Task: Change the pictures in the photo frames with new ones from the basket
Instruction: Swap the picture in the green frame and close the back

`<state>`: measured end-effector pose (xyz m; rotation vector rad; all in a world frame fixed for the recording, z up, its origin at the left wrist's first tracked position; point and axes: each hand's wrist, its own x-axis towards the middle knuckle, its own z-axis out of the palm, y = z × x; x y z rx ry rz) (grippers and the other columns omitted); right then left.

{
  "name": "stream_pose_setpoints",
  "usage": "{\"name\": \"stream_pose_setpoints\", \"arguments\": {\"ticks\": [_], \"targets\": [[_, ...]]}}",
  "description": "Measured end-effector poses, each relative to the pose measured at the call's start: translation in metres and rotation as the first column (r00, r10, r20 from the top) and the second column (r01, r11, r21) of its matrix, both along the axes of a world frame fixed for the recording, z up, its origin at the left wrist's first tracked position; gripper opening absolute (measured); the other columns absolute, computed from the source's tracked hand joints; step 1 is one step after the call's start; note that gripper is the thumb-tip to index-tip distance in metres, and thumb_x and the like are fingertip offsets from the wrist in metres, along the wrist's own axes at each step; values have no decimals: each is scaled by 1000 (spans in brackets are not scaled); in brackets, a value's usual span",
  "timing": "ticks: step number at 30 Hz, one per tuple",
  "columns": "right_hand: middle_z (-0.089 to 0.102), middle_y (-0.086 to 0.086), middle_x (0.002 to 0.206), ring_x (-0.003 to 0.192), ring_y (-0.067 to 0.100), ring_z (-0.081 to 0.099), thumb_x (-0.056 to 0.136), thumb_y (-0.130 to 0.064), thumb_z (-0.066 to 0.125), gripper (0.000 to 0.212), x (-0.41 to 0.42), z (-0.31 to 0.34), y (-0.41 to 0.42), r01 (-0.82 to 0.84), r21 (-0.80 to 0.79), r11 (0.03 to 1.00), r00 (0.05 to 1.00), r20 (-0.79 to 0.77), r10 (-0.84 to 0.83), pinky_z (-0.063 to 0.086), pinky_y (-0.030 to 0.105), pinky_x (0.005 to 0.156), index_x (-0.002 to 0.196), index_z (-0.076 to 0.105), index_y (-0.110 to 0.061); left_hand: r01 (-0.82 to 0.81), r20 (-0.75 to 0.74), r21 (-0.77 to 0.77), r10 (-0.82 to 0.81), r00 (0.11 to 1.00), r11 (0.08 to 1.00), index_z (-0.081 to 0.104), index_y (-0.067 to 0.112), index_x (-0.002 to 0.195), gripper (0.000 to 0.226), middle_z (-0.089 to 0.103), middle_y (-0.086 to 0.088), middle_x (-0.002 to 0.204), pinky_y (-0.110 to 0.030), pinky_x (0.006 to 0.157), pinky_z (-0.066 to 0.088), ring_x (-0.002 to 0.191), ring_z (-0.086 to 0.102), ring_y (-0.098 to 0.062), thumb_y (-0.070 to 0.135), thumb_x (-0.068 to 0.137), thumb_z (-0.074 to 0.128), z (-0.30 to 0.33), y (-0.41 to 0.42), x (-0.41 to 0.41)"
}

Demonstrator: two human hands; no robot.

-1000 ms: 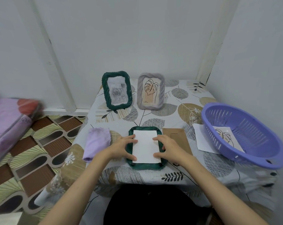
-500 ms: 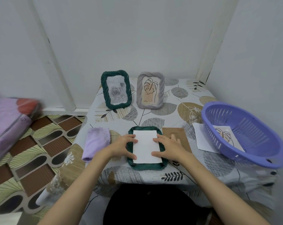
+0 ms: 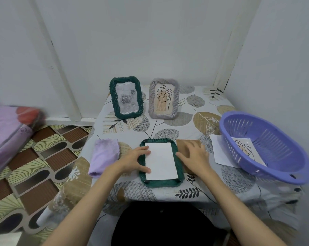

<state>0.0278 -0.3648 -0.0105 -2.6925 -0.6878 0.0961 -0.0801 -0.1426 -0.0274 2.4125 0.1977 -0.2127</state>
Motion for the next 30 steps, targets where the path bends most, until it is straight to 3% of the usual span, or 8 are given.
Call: {"name": "stream_pose_setpoints", "arguments": {"ticks": [2,5,14,19,23,26,30], "targets": [[35,8,143,125,30,32,84,-59,48,65,2,-5,-5,178,-76,981,983,58,-173,31,42,99,132,41,-15,-1,-4,-10,1,1000,1000,39,21,139,80,21,11,152,-42,114,23,139,22,-13,35,70,77,0,0,0],[36,13,139,125,32,31,79,-65,50,69,1,-14,-7,272,-114,955,962,45,-269,31,43,99,122,50,-11,-5,-5,-22,5,1000,1000,40,21,139,80,21,11,152,-42,113,24,139,22,-13,35,70,78,-1,1,0],[46,13,125,116,32,40,73,-37,68,55,11,-14,-8,388,267,882,922,-113,-371,33,42,100,115,53,-5,-3,12,-44,4,1000,999,40,20,139,79,21,11,152,-39,114,22,139,21,-12,32,71,78,1,-1,-1],[49,9,119,113,26,46,74,-37,70,55,13,1,-16,307,410,859,952,-143,-271,39,41,98,117,51,-7,-5,21,-57,6,1000,998,40,20,139,78,22,11,151,-37,114,22,138,21,-12,31,71,78,2,-2,-2],[44,2,119,116,20,42,74,-37,70,50,-1,14,-9,124,452,883,992,-87,-95,38,38,101,117,54,-17,-7,22,-67,8,1000,998,40,21,138,78,23,12,151,-38,115,21,139,21,-12,33,71,77,1,-2,-3],[39,3,134,124,21,34,76,-37,67,50,-20,17,5,-20,377,926,992,-110,66,30,35,107,124,55,-27,-13,30,-73,15,999,997,41,22,137,78,24,12,151,-38,114,23,138,22,-11,34,70,78,0,-1,-4],[39,2,139,125,22,31,78,-42,62,53,-40,14,27,-74,228,971,976,-182,118,30,35,107,129,51,-31,-22,35,-101,26,999,995,40,22,138,88,28,10,149,-35,112,27,135,27,-11,43,62,79,-1,0,-4]]}}
